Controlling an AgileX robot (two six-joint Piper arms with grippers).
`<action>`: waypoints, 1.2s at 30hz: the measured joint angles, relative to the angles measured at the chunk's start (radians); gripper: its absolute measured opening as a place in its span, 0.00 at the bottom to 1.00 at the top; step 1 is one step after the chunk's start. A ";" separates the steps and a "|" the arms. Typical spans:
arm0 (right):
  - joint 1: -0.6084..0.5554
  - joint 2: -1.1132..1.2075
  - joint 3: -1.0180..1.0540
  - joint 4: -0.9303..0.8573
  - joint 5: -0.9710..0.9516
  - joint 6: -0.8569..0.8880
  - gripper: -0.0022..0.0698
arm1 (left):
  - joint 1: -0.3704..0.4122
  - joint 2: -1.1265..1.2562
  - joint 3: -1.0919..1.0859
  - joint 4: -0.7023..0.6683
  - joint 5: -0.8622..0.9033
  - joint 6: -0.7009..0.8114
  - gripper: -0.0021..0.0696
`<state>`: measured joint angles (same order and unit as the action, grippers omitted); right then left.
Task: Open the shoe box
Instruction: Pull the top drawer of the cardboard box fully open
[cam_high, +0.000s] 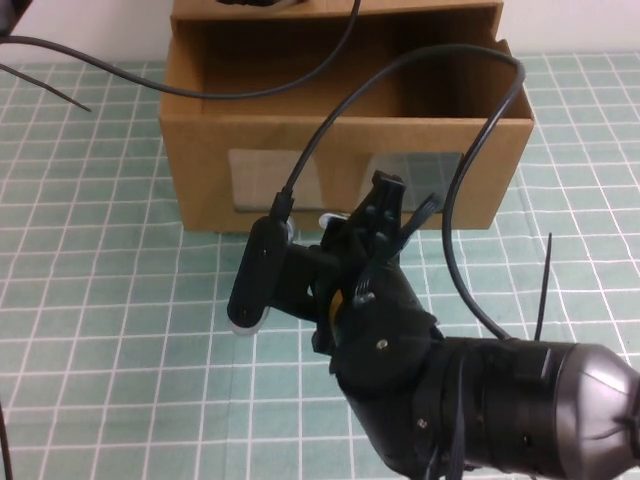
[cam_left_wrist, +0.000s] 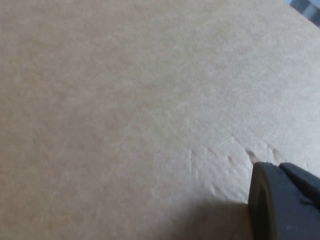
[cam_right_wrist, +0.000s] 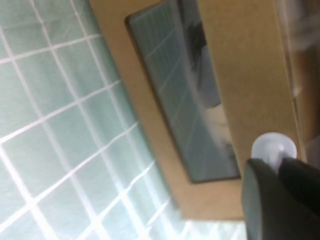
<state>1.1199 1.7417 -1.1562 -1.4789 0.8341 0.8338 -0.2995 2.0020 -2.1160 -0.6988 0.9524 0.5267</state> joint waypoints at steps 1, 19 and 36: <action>0.000 0.000 -0.010 0.037 0.000 -0.003 0.08 | 0.000 0.000 0.000 0.000 0.000 0.000 0.02; 0.000 -0.223 -0.194 1.027 -0.219 -0.590 0.44 | 0.000 -0.178 0.011 0.074 0.082 -0.025 0.02; -0.533 -0.336 -0.505 1.221 -0.005 -0.788 0.02 | 0.111 -0.863 0.709 0.223 -0.111 -0.058 0.02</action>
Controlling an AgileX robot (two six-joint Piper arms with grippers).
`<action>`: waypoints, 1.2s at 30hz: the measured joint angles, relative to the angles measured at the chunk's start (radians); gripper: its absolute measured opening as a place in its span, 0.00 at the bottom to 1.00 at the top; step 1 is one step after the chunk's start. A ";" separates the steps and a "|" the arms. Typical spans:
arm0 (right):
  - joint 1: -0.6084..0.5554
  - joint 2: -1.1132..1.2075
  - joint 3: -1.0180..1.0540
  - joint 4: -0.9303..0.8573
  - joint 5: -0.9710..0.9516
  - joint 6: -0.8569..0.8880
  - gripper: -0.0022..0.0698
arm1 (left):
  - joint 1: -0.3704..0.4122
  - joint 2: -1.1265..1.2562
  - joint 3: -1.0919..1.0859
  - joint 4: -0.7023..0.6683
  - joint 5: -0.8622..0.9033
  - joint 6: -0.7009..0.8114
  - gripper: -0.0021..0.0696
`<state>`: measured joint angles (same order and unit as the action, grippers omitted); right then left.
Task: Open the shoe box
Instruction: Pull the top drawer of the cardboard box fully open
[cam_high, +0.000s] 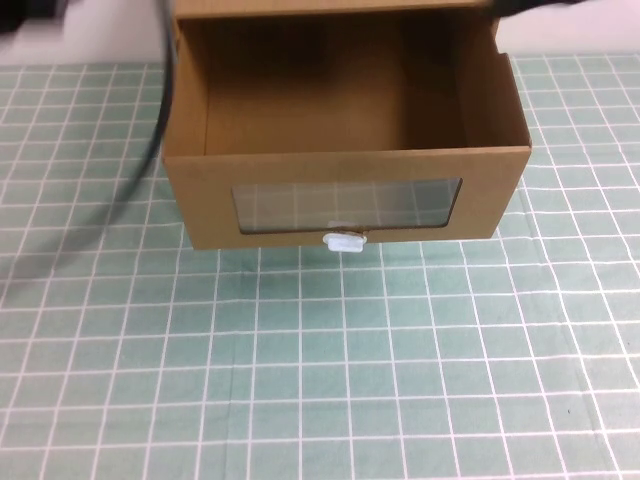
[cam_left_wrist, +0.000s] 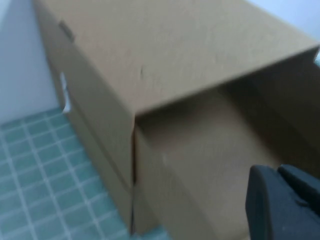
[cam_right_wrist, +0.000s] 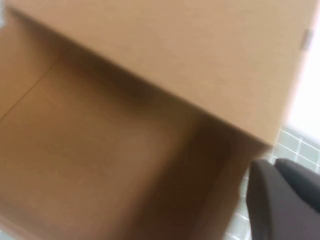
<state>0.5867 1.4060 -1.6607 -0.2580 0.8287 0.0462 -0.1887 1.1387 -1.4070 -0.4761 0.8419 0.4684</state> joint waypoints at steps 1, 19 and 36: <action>-0.045 -0.031 0.019 0.062 -0.008 -0.046 0.02 | 0.002 -0.056 0.083 0.003 -0.040 0.005 0.02; -0.346 -0.865 1.055 0.524 -0.373 -0.326 0.01 | 0.007 -0.774 0.837 0.024 -0.266 -0.053 0.02; -0.346 -1.194 1.412 0.543 -0.430 -0.329 0.01 | 0.007 -0.827 0.893 0.028 -0.282 -0.078 0.02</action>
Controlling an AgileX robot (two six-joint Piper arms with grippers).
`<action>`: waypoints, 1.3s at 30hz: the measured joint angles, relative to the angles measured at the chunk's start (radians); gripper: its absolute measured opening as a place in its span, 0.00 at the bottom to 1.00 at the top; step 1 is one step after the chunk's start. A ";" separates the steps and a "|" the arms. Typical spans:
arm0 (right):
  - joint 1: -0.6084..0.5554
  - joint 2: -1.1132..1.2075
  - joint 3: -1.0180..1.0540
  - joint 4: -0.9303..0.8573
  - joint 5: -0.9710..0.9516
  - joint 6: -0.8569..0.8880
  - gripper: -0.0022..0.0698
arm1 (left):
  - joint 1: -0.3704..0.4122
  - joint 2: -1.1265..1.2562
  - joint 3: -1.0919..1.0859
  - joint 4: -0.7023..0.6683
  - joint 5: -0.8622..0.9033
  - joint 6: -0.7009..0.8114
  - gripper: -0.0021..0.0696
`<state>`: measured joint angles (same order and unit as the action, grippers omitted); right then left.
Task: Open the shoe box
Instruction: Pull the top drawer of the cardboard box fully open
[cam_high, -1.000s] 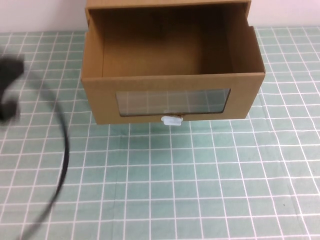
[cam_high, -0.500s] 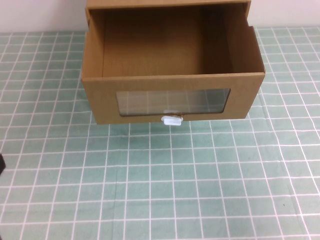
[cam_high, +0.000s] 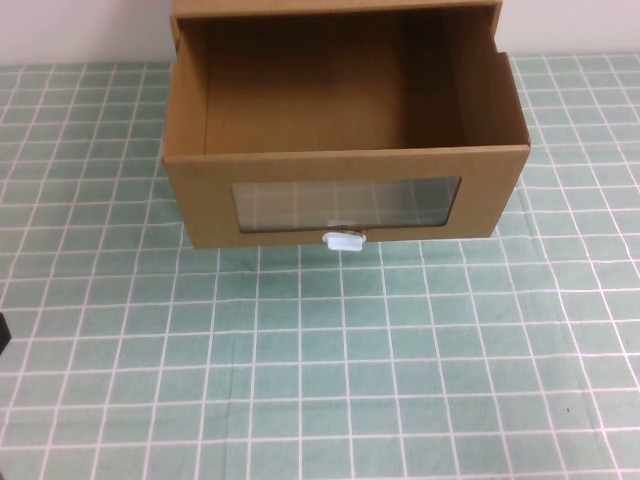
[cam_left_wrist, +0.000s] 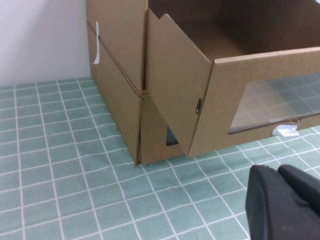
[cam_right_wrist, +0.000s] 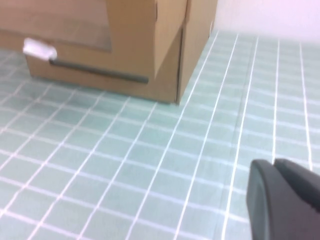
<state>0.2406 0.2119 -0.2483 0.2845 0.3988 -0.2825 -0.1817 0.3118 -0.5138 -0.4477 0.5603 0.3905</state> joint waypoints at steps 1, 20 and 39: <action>0.000 0.000 0.008 0.000 0.003 0.000 0.01 | 0.000 0.000 0.000 0.000 0.000 0.000 0.02; 0.000 0.000 0.059 0.006 0.129 0.000 0.01 | 0.000 -0.296 0.377 0.295 -0.257 -0.087 0.02; 0.000 0.000 0.059 0.006 0.152 0.000 0.01 | 0.000 -0.323 0.538 0.321 -0.203 -0.243 0.02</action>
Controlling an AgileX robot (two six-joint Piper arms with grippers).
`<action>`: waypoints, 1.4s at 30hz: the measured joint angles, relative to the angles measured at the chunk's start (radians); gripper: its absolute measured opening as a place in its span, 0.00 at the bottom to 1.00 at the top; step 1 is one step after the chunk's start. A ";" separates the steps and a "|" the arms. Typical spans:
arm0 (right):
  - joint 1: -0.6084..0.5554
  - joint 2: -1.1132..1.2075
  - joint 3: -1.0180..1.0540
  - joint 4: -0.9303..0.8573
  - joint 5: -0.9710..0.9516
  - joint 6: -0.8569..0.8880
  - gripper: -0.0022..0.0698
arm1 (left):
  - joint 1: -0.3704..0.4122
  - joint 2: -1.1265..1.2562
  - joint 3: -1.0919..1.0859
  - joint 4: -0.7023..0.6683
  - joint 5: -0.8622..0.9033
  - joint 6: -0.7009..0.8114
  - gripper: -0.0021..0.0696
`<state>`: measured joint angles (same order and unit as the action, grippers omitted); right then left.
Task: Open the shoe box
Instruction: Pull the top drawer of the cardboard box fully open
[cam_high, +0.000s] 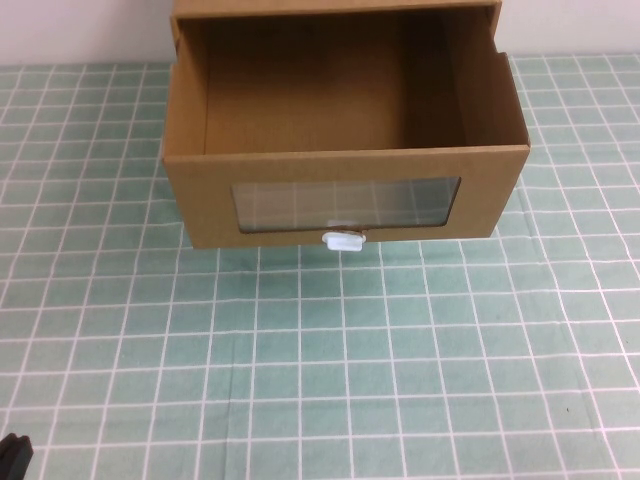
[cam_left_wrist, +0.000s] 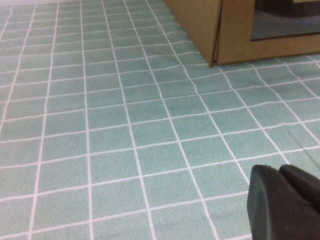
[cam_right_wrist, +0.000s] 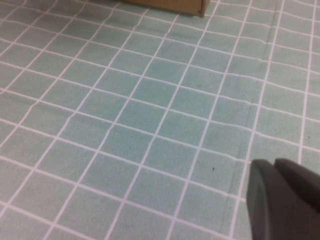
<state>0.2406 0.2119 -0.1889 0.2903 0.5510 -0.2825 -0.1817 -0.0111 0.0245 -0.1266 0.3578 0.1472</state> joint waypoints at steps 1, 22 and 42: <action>0.000 0.000 0.000 0.000 0.000 0.000 0.01 | 0.000 0.000 0.000 0.000 0.001 0.000 0.02; -0.014 -0.130 0.000 -0.026 0.019 0.000 0.01 | 0.000 0.000 0.000 0.000 0.002 -0.004 0.02; -0.198 -0.226 0.214 -0.113 -0.173 0.122 0.01 | 0.000 0.000 0.000 0.004 0.005 -0.004 0.02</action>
<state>0.0423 -0.0141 0.0247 0.1769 0.3781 -0.1607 -0.1817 -0.0111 0.0245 -0.1230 0.3626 0.1434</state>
